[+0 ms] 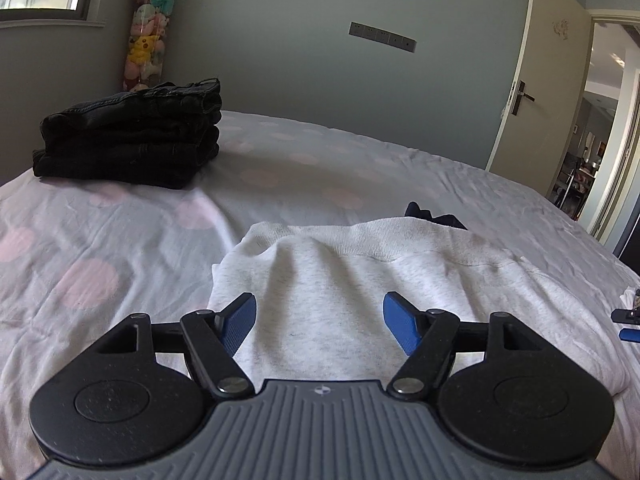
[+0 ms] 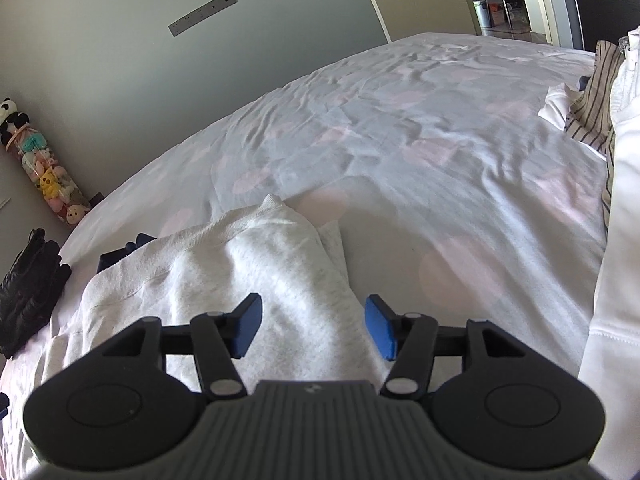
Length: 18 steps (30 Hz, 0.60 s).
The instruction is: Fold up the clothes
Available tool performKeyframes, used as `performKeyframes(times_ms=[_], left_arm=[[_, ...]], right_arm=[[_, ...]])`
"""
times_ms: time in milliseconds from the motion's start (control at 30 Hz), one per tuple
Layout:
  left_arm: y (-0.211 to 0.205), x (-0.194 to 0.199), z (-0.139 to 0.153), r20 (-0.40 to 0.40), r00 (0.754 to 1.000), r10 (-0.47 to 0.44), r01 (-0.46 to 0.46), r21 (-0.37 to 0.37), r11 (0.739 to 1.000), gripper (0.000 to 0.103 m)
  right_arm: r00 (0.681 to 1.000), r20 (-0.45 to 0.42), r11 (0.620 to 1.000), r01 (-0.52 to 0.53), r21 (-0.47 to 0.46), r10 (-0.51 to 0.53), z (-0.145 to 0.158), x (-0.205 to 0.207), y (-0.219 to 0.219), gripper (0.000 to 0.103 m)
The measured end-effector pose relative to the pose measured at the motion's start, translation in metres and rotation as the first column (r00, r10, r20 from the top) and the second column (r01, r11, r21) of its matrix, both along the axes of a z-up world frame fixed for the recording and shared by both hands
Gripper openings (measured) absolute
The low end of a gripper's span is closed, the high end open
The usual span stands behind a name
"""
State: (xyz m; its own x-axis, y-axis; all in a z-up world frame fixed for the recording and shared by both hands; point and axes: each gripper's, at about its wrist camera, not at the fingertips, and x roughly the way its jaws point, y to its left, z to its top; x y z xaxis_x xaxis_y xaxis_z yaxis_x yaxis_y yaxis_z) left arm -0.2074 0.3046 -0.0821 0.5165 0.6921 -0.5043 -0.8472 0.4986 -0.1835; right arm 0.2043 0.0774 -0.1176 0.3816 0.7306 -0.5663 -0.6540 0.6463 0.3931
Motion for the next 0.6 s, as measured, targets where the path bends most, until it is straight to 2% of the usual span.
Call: performKeyframes(times_ms=[100, 167, 267, 400, 467, 600], left_arm=[[0.002, 0.003, -0.001, -0.009, 1.000, -0.018, 0.019, 0.010, 1.000, 0.083], [0.007, 0.005, -0.004, 0.018, 0.996, -0.086, 0.086, -0.026, 0.996, 0.083], [0.014, 0.008, -0.010, 0.028, 0.994, -0.106, 0.108, -0.078, 0.991, 0.088], [0.018, 0.009, -0.012, 0.026, 0.992, -0.124, 0.126, -0.074, 0.989, 0.088], [0.020, 0.010, -0.014, 0.011, 0.993, -0.118, 0.119, -0.070, 0.990, 0.088], [0.025, 0.011, -0.026, -0.017, 0.993, -0.114, 0.111, -0.121, 0.986, 0.088]], right_arm=[[1.000, 0.031, 1.000, -0.004, 0.011, 0.004, -0.002, 0.003, 0.006, 0.063], [0.999, 0.047, 1.000, -0.005, 0.017, 0.004, -0.003, 0.007, 0.010, 0.076], [0.998, 0.060, 1.000, 0.000, 0.016, -0.001, -0.008, 0.014, 0.017, 0.077], [0.999, 0.053, 1.000, -0.007, 0.007, 0.006, -0.016, 0.020, 0.026, 0.077], [0.998, 0.068, 1.000, -0.019, -0.022, 0.021, -0.020, 0.020, 0.033, 0.080], [0.997, 0.060, 0.992, -0.048, -0.120, 0.056, -0.034, 0.019, 0.047, 0.081]])
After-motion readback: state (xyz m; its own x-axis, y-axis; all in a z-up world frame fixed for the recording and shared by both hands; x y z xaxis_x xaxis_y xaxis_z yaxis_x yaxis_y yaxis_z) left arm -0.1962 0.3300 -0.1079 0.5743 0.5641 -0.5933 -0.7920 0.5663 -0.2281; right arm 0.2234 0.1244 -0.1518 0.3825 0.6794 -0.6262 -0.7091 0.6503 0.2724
